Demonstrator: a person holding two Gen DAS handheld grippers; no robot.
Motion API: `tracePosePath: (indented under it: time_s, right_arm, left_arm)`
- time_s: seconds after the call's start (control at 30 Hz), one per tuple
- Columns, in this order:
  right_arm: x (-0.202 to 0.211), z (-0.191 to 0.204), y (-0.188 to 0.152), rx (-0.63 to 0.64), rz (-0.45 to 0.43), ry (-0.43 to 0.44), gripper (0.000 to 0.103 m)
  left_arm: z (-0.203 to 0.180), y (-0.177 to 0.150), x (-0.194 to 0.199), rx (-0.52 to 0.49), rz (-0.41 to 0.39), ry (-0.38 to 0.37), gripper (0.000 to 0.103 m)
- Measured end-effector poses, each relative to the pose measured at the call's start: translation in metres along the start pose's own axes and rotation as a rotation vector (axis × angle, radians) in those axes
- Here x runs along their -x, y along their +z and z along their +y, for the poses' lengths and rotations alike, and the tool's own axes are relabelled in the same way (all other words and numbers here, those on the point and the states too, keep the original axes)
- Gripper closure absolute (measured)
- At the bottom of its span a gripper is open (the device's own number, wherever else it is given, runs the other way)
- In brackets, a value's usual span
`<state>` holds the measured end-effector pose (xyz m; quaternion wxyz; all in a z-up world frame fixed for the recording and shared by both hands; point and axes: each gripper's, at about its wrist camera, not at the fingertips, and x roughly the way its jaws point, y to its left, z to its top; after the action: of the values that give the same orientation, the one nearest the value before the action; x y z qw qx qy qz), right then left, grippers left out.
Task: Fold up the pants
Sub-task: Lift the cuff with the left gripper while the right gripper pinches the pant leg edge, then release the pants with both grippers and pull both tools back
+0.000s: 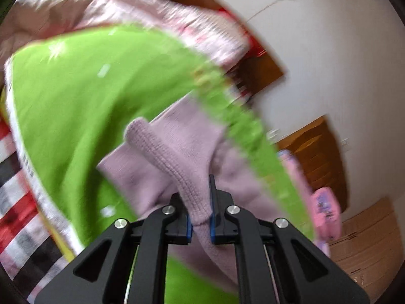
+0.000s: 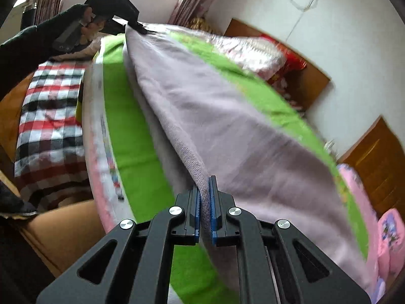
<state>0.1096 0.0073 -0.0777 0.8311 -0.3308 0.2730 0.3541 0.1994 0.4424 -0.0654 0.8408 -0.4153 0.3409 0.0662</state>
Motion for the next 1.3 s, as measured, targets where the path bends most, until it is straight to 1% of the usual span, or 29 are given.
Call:
tracePosePath:
  time_s: [0.03, 0.13, 0.17, 0.3, 0.33, 0.37, 0.4, 0.43, 0.47, 0.5, 0.53, 0.57, 0.6, 0.63, 0.67, 0.73, 0.8, 0.83, 0.87, 0.9, 0.93, 1.0, 1.03, 1.07, 1.1, 1.17, 1.23, 1.27, 1.3]
  right_arm:
    - [-0.002, 0.0, -0.004, 0.007, -0.001, -0.003, 0.095]
    - [0.003, -0.002, 0.001, 0.011, -0.009, -0.011, 0.095]
    - [0.006, -0.003, 0.003, 0.009, -0.015, -0.012, 0.095]
    - [0.006, -0.004, 0.007, 0.01, -0.018, -0.015, 0.095]
    - [0.002, -0.004, 0.006, 0.005, -0.003, -0.002, 0.095]
    - [-0.003, -0.003, 0.004, 0.001, 0.011, 0.005, 0.093]
    - [-0.004, -0.003, 0.002, -0.005, -0.001, 0.0, 0.092]
    - [-0.003, -0.005, 0.001, -0.017, -0.006, 0.001, 0.092]
    - [-0.003, -0.007, 0.001, -0.035, -0.004, 0.013, 0.09]
    - [-0.003, -0.01, 0.001, -0.052, -0.001, 0.023, 0.088]
    - [-0.003, -0.013, 0.001, -0.067, 0.0, 0.032, 0.087]
    - [-0.002, -0.017, 0.001, -0.085, 0.0, 0.041, 0.085]
    - [-0.002, -0.02, 0.0, -0.1, 0.0, 0.057, 0.085]
    - [-0.002, -0.021, 0.0, -0.106, -0.002, 0.063, 0.085]
    - [-0.002, -0.022, -0.001, -0.113, -0.005, 0.066, 0.085]
    - [-0.004, -0.019, -0.001, -0.112, -0.008, 0.062, 0.085]
    - [-0.005, -0.018, 0.0, -0.118, -0.011, 0.059, 0.085]
    - [-0.005, -0.018, 0.0, -0.119, -0.011, 0.06, 0.085]
    - [-0.004, -0.018, 0.0, -0.12, -0.012, 0.06, 0.085]
    - [-0.004, -0.018, 0.0, -0.12, -0.011, 0.061, 0.085]
    - [-0.004, -0.018, 0.0, -0.122, -0.01, 0.063, 0.085]
    - [-0.004, -0.017, 0.0, -0.122, -0.01, 0.061, 0.085]
    - [-0.004, -0.016, -0.001, -0.122, -0.011, 0.061, 0.085]
    - [-0.004, -0.017, -0.001, -0.124, -0.011, 0.062, 0.085]
    - [-0.004, -0.016, 0.0, -0.126, -0.011, 0.063, 0.085]
    - [-0.004, -0.016, 0.0, -0.125, -0.012, 0.063, 0.085]
    - [-0.005, -0.017, 0.0, -0.131, -0.011, 0.066, 0.085]
    - [-0.005, -0.017, 0.0, -0.133, -0.01, 0.067, 0.085]
    - [-0.005, -0.018, 0.0, -0.135, -0.009, 0.069, 0.085]
  left_arm:
    - [0.008, -0.003, -0.01, 0.015, 0.03, 0.008, 0.092]
    - [0.024, -0.008, -0.009, 0.049, 0.014, -0.08, 0.091]
    - [0.026, -0.008, -0.008, 0.055, 0.012, -0.088, 0.091]
    - [0.022, -0.011, -0.003, 0.003, 0.008, -0.044, 0.089]
    - [0.023, -0.011, -0.005, -0.006, 0.015, -0.046, 0.089]
    - [0.023, -0.01, -0.005, -0.005, 0.018, -0.056, 0.087]
    - [0.024, -0.008, -0.004, 0.001, 0.02, -0.083, 0.083]
    - [0.027, -0.003, -0.002, 0.005, 0.012, -0.125, 0.064]
    - [0.03, 0.0, 0.0, 0.01, 0.005, -0.167, 0.041]
    - [0.033, 0.003, 0.003, 0.021, -0.003, -0.227, 0.035]
    - [0.035, 0.007, 0.005, 0.032, -0.018, -0.241, 0.029]
    - [0.034, 0.012, 0.01, 0.025, -0.044, -0.198, 0.031]
    - [0.032, 0.016, 0.012, 0.004, -0.045, -0.182, 0.033]
    - [0.029, 0.019, 0.015, -0.017, -0.047, -0.192, 0.052]
    - [0.025, 0.02, 0.016, -0.036, -0.05, -0.193, 0.073]
    - [0.015, 0.024, 0.016, -0.072, -0.046, -0.148, 0.085]
    - [0.009, 0.028, 0.011, -0.091, -0.026, -0.089, 0.09]
    - [0.007, 0.03, 0.009, -0.102, -0.023, -0.066, 0.098]
    - [0.005, 0.033, 0.009, -0.109, -0.033, -0.058, 0.098]
    - [0.003, 0.033, 0.012, -0.117, -0.053, -0.068, 0.098]
    - [-0.003, 0.035, 0.02, -0.131, -0.086, -0.096, 0.098]
    - [-0.021, 0.035, 0.05, -0.188, -0.223, -0.23, 0.098]
    - [-0.025, 0.033, 0.06, -0.213, -0.267, -0.271, 0.098]
    - [-0.026, 0.036, 0.063, -0.228, -0.294, -0.256, 0.098]
    - [-0.024, 0.039, 0.059, -0.219, -0.28, -0.225, 0.098]
    - [-0.003, 0.041, 0.033, -0.176, -0.196, -0.138, 0.098]
    - [0.021, 0.032, 0.003, -0.15, -0.095, -0.02, 0.098]
    - [0.032, 0.027, -0.006, -0.136, -0.065, 0.004, 0.096]
    - [0.039, 0.023, -0.008, -0.12, -0.061, -0.008, 0.094]
